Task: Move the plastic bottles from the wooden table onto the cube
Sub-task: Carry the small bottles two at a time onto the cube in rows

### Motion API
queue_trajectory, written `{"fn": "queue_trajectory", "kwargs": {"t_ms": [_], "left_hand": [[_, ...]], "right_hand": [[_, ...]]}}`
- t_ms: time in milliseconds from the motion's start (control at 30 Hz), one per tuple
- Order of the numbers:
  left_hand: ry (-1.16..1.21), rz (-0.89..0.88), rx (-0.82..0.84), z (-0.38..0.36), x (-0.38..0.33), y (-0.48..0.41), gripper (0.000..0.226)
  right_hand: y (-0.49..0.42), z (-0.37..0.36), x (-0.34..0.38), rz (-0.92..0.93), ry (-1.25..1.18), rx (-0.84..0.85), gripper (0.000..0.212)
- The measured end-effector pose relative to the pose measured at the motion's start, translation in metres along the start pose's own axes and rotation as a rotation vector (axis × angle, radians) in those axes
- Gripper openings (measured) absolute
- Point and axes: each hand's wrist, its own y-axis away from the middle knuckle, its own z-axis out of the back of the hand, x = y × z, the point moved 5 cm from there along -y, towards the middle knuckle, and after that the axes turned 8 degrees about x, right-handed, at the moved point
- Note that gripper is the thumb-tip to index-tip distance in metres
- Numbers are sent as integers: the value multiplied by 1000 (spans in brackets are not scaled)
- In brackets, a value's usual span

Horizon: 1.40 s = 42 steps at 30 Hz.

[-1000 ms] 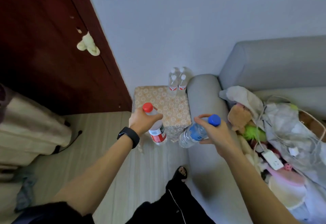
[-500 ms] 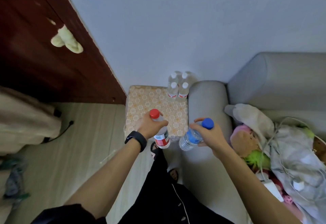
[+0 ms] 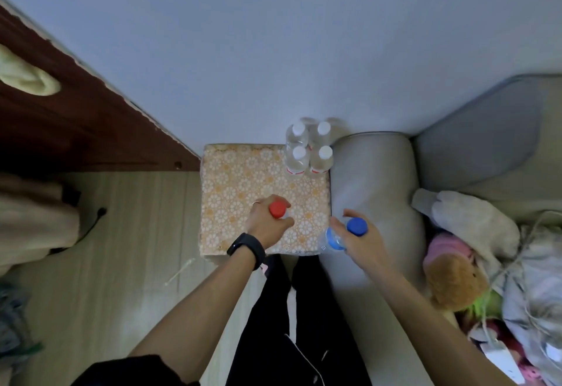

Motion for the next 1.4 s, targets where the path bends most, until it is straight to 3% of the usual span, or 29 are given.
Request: {"fn": "queue_trajectory", "kwargs": {"t_ms": [133,267,467,733,833,900,1100,1300,1400], "left_hand": [[-14,19,51,-24,6,-38,29],[-51,-41,98,-37,-1,-75,35],[-179,-61,225,-49,-12,-109,66],[-69,48,14,-40,16,-100,76],[-21,120,0,-45,22,-94,82],[17,156,-29,-49,23,-92,81],[-11,85,-83,-50,7,-101,77],[-79,35,-40,-43,-11,-121,54],[-24,57,-30,-43,-6,-120,63]], "right_hand": [[-50,0,-3,-40,71,25,82],[-87,8,10,-32,117,36,81],[-122,-2,13,14,149,37,84],[-134,-8,3,-5,230,43,74],[-132,-6,-1,-38,234,54,55],[-134,-8,-4,-21,229,29,48],[-137,-14,-6,40,186,-5,53],[-153,-17,14,62,189,69,59],[-160,-20,16,53,182,94,62]]}}
